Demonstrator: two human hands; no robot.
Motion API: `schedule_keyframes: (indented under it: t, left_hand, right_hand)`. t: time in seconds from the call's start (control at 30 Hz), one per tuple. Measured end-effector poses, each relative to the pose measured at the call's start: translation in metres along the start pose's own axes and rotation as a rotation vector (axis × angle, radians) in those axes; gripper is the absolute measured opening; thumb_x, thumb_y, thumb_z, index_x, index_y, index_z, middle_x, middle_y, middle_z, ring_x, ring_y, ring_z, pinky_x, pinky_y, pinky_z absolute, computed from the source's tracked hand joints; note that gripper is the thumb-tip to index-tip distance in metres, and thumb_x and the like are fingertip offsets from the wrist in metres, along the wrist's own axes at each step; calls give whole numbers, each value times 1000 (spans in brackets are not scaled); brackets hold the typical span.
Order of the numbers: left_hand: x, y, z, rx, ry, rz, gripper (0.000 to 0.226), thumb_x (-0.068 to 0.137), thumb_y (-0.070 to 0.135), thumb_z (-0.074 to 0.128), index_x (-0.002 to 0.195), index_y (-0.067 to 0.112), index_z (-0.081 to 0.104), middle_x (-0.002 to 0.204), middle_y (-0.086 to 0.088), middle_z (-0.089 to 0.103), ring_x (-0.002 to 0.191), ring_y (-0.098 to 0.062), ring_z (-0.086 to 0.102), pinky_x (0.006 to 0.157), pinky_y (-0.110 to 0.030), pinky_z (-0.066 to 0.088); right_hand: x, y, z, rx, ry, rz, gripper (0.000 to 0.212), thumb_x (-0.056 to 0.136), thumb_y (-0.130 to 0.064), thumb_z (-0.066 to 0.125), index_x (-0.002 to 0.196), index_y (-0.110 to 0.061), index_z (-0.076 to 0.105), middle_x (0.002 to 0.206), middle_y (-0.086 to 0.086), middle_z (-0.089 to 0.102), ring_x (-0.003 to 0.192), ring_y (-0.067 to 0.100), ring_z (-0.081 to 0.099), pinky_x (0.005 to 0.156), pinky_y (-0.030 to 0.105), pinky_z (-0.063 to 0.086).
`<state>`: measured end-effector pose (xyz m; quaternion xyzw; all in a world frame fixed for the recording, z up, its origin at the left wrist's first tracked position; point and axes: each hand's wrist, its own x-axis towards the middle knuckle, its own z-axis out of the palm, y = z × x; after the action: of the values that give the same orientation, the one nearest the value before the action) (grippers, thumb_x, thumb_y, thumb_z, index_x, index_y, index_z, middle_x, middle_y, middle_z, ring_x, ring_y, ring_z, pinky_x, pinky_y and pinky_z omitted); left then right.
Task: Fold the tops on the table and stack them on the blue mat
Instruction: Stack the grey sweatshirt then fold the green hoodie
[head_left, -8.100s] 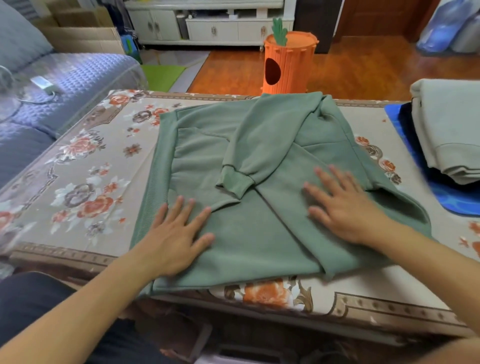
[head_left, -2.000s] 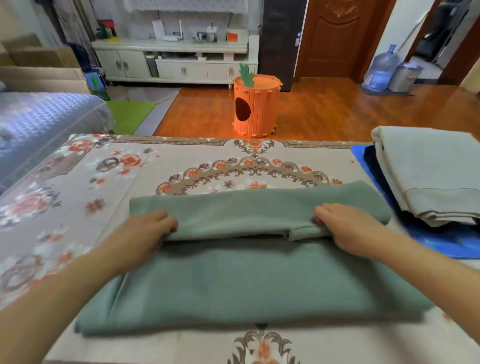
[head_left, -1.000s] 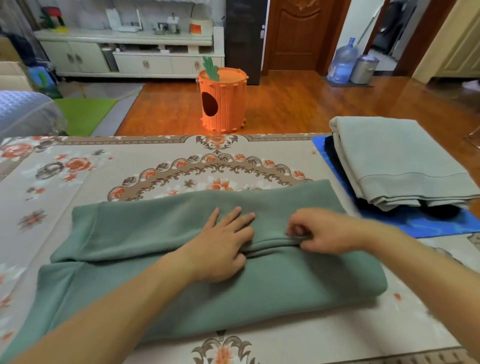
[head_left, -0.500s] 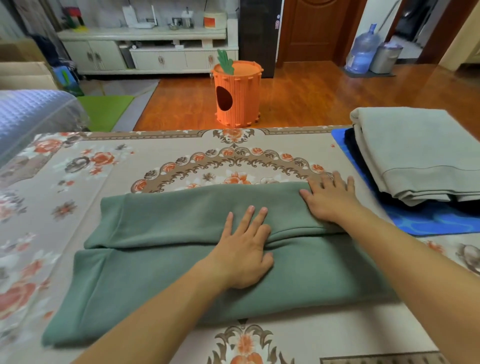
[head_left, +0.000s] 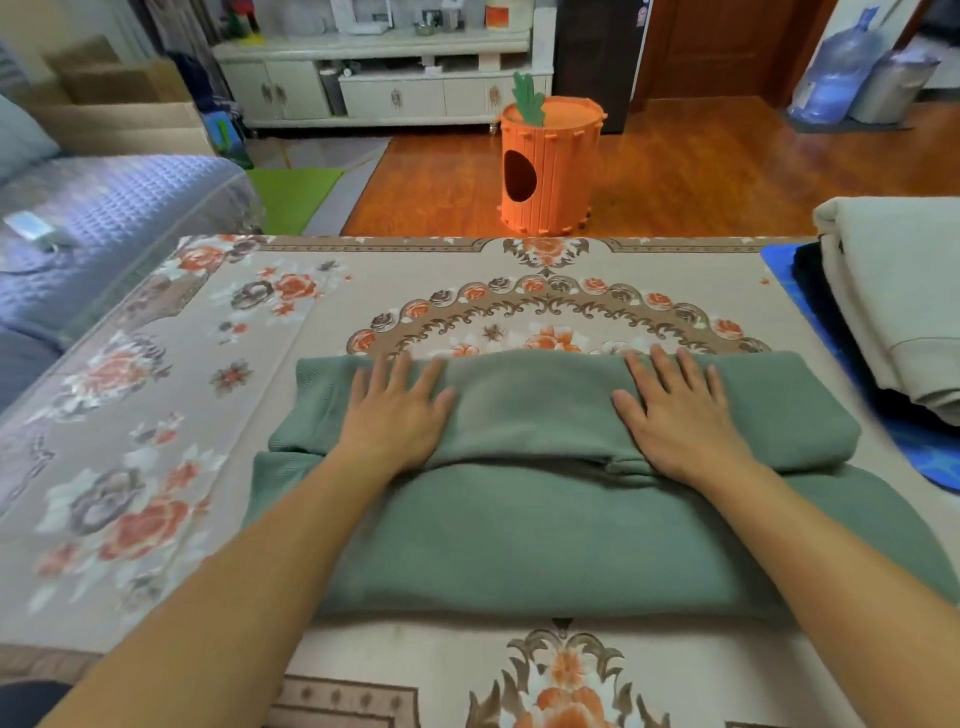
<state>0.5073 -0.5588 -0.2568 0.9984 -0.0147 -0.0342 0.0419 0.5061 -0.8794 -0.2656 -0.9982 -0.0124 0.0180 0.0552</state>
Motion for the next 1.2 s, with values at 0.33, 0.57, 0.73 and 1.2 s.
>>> schedule_keyframes:
  t: [0.33,0.57,0.73,1.2]
  left_hand:
    - [-32,-89,-31,244,-199,441,78,86,67,34,158,45,17,169,6,14,155,-19,14,125,-45,18]
    - [-61,-112,-37,193,146,517,66,90,8,40,154,24,42,156,1,44,144,-24,40,116,-45,35]
    - [-72,-101,-34,164,-492,311,84,94,4,33,160,35,-9,166,13,-15,156,-17,-13,121,-26,-8]
    - [-6,68,22,-103,-111,397,60,102,64,13,158,49,-3,170,8,-9,156,-24,-14,125,-51,-5]
  right_hand:
    - [0,-3,-2,-8,-11,8,67,99,-61,12,160,-35,7,169,-3,2,155,22,-5,123,47,-7]
    - [-1,-2,-4,-21,-37,10,66,99,-60,12,160,-34,8,169,-2,3,154,23,-6,123,48,-6]
    - [6,-4,-14,-60,-140,12,67,99,-61,14,160,-35,3,169,-2,-2,154,25,-8,123,51,-6]
    - [-1,-67,-5,-33,-192,-151,67,101,-60,17,160,-33,1,168,-2,-9,154,24,-14,124,47,-9]
